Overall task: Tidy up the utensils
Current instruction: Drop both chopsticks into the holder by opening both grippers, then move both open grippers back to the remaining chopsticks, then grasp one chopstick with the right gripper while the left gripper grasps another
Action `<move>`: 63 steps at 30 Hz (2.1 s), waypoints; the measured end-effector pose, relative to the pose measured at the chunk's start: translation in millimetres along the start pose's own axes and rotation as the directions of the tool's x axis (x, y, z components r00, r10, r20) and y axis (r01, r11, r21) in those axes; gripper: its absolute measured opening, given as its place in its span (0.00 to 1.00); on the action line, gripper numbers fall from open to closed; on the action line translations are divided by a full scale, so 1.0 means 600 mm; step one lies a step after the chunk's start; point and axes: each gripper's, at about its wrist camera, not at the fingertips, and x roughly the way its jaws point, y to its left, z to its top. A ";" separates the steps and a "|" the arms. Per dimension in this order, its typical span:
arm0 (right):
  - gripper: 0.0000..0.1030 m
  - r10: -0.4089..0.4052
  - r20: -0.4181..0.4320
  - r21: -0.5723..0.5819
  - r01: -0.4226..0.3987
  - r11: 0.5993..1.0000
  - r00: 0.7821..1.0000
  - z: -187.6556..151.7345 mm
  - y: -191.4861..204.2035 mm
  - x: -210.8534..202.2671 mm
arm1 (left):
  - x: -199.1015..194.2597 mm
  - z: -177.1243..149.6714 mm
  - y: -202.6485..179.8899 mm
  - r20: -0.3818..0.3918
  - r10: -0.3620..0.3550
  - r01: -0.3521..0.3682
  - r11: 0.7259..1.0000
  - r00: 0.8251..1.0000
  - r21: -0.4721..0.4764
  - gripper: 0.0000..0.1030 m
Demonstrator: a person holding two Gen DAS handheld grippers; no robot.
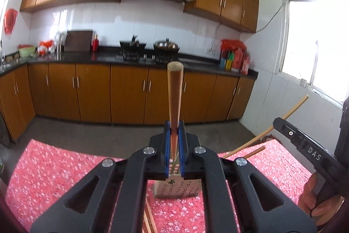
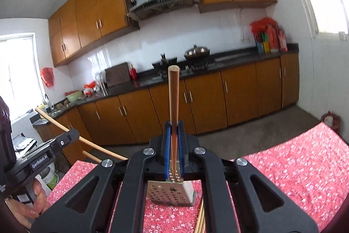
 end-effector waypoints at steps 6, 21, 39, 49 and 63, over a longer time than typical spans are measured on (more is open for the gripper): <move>0.07 -0.001 -0.058 0.002 0.001 1.000 0.998 -0.016 -0.001 0.029 | 0.048 -0.024 0.017 -0.067 0.008 -0.009 1.000 0.998 -0.021 0.08; 0.18 -0.011 -0.024 0.004 0.011 1.000 1.000 0.001 0.004 -0.003 | 0.015 -0.024 0.036 -0.031 0.032 -0.033 0.998 0.999 -0.053 0.18; 0.18 -0.134 -0.390 0.053 0.167 0.985 0.911 -0.222 -0.116 0.001 | -0.053 -0.205 0.125 -0.214 0.195 -0.201 0.980 0.957 -0.004 0.25; 0.17 -0.073 -0.547 0.014 0.096 0.995 0.834 -0.338 -0.074 0.044 | -0.017 -0.317 0.138 -0.383 0.172 -0.201 0.979 0.908 -0.036 0.25; 0.08 -0.192 -0.544 -0.113 0.155 0.981 0.817 -0.354 -0.068 0.058 | 0.012 -0.353 0.114 -0.446 0.110 -0.153 0.986 0.888 -0.062 0.25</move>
